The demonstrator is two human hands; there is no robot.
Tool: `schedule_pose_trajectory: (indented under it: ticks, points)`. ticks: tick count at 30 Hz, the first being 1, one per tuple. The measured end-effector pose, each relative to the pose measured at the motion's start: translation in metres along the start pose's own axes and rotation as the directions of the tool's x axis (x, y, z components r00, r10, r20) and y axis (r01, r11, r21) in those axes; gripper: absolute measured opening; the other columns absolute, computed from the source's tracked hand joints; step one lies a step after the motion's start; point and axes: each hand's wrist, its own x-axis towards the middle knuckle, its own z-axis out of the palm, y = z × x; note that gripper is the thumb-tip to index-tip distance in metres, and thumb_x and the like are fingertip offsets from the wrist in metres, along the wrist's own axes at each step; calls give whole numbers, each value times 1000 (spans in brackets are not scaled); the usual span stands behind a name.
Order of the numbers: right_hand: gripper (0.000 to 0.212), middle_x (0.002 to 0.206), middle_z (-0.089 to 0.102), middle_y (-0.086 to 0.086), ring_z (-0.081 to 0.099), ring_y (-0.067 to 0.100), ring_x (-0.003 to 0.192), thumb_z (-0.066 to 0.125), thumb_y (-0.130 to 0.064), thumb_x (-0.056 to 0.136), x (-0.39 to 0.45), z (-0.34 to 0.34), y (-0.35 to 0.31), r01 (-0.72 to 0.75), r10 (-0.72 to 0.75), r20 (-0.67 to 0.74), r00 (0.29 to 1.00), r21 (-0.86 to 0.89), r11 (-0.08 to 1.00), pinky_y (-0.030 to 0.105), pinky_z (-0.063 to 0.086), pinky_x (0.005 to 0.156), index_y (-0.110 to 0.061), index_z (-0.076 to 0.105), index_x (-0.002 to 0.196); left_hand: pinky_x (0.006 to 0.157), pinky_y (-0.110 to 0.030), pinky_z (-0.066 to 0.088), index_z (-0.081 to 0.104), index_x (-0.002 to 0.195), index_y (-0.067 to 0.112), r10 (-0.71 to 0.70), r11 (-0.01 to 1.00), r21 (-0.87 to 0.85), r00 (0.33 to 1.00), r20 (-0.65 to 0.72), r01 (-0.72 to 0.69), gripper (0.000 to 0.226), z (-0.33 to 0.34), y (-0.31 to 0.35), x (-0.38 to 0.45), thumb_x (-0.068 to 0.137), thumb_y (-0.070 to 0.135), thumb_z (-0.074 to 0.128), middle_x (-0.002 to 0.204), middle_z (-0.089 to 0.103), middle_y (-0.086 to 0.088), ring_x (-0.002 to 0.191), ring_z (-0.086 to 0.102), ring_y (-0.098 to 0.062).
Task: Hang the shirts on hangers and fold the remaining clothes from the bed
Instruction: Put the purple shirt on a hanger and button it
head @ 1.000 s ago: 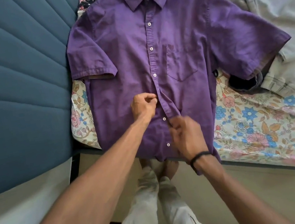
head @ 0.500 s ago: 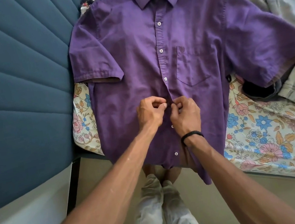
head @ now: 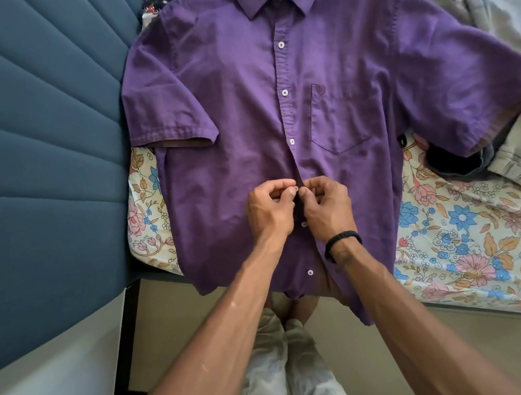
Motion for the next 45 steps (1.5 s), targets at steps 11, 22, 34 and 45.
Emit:
schedule_pose_trajectory:
  ticks: [11,22,34,45]
  points:
    - [12,78,77,4,71,17,69,70,-9,95,-4,-3,-3,-75,49,94,994,292,954,33,58,63,-17,79,91,79,-38,63,79,93,21,-67,998,-16,995,-77,66,10,1,9,-6,87,18,72,84,78,5,77,75,-12]
    - [16,91,74,13,68,22,78,59,-5,103,-2,-5,3,-357,180,339,924,584,729,30,58,71,-6,74,101,78,-35,61,80,90,22,-40,999,13,997,-67,41,9,-5,10,-11,85,19,74,83,78,7,79,72,-6]
    - [9,78,69,5,58,16,67,65,-14,102,-3,-7,4,-151,87,186,979,363,919,26,48,55,-14,71,95,77,-26,56,80,94,22,38,996,92,984,-173,-23,10,-16,15,-19,87,21,73,84,77,7,72,67,-2]
    - [13,79,72,0,63,11,68,72,-24,95,-4,-7,-6,146,-143,91,986,-35,989,24,52,64,-15,64,90,65,-22,54,74,96,21,107,993,61,992,-69,-103,12,-24,18,-22,85,18,75,77,73,9,66,66,-3]
